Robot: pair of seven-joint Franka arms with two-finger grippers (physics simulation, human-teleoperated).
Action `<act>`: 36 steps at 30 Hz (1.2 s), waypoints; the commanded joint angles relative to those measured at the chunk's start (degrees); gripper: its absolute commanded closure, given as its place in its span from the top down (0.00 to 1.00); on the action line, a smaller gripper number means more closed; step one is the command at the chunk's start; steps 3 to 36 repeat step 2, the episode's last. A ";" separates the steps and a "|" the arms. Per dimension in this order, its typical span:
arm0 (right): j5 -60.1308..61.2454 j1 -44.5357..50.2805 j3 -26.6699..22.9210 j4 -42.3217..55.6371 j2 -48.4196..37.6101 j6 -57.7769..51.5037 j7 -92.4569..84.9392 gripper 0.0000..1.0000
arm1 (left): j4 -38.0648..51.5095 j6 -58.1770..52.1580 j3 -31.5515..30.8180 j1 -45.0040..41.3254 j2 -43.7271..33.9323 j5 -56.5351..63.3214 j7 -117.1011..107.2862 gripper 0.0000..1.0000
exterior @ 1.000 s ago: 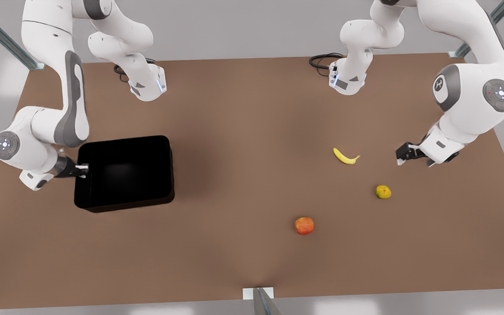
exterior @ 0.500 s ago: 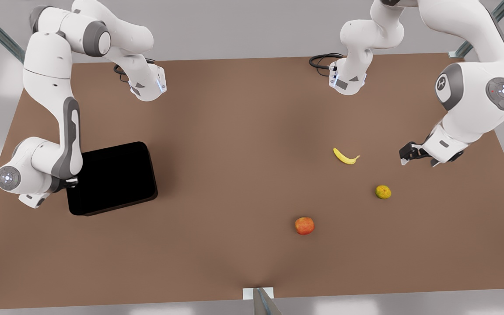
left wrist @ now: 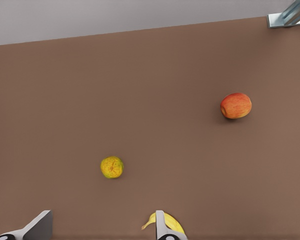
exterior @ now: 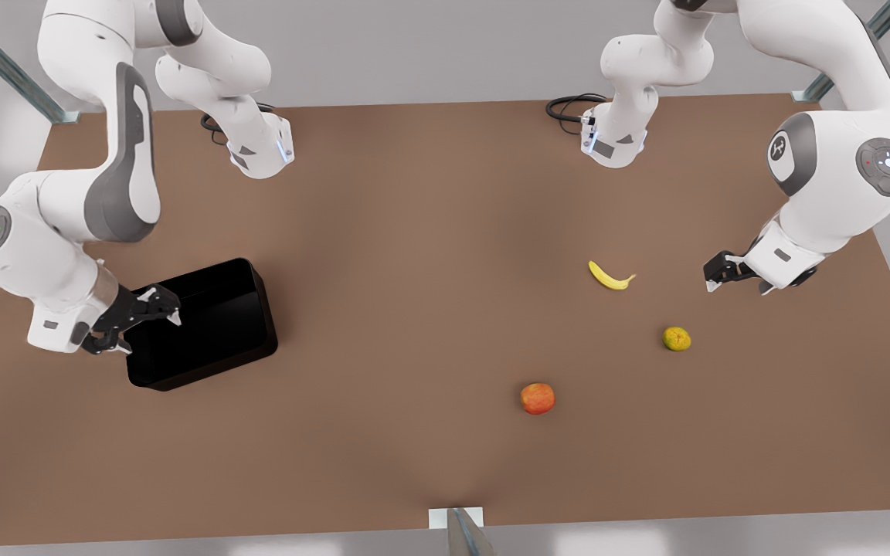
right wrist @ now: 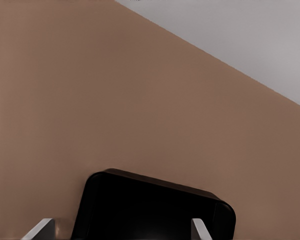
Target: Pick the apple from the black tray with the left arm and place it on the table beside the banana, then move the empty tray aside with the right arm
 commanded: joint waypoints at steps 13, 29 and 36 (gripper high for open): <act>0.72 -0.60 0.65 1.64 -0.13 -9.70 14.70 1.00 | 0.03 -0.04 -0.12 -0.11 -0.10 -0.01 0.00 1.00; 0.72 -0.60 0.65 1.64 -0.13 -9.70 14.70 1.00 | 0.03 -0.04 -0.12 -0.11 -0.10 -0.01 0.00 1.00; 0.72 -0.60 0.65 1.64 -0.13 -9.70 14.70 1.00 | 0.03 -0.04 -0.12 -0.11 -0.10 -0.01 0.00 1.00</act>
